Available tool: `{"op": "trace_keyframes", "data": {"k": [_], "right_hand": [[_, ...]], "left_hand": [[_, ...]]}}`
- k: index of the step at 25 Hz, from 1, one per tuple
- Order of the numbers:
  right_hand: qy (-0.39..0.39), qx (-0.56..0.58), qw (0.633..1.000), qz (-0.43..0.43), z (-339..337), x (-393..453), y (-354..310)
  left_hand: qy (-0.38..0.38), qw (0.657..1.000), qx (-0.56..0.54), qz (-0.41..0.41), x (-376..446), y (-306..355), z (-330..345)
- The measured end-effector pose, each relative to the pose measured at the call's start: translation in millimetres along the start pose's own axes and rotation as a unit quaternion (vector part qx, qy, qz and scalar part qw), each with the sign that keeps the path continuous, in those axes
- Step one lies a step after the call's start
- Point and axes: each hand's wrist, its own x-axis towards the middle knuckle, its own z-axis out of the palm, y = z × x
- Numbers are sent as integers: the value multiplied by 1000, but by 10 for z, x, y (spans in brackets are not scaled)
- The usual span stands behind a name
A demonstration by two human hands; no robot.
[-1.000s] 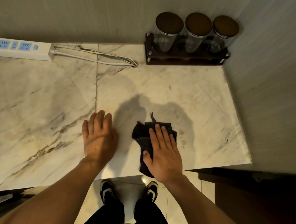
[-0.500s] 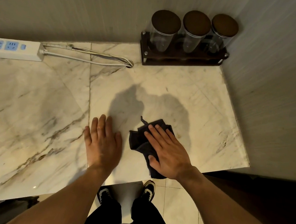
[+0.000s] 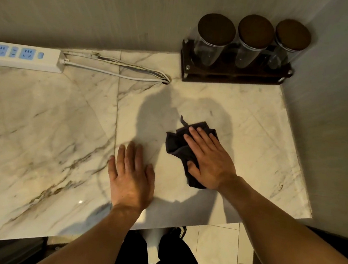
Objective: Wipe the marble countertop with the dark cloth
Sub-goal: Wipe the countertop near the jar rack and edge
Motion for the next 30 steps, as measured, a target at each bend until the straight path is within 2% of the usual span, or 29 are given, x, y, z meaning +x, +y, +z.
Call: {"op": "trace_keyframes", "data": {"k": [5, 11, 16, 20, 25, 30], "right_hand": [[13, -1, 997, 75, -38, 316, 84], [22, 6, 992, 120, -108, 670, 221], [33, 26, 978, 204, -116, 920, 270], [51, 52, 955, 287, -131, 1056, 225], [86, 103, 904, 407, -101, 1068, 96], [103, 117, 872, 465, -87, 940, 0]], "left_hand": [[-9, 1000, 3, -6, 14, 11, -9], [-25, 1000, 13, -8, 23, 10, -21], [-41, 999, 26, -5, 40, 22, -53], [-54, 998, 33, -9, 43, 30, -64], [-64, 997, 41, -11, 39, 35, -84], [-62, 997, 44, -14, 42, 48, -76]]}}
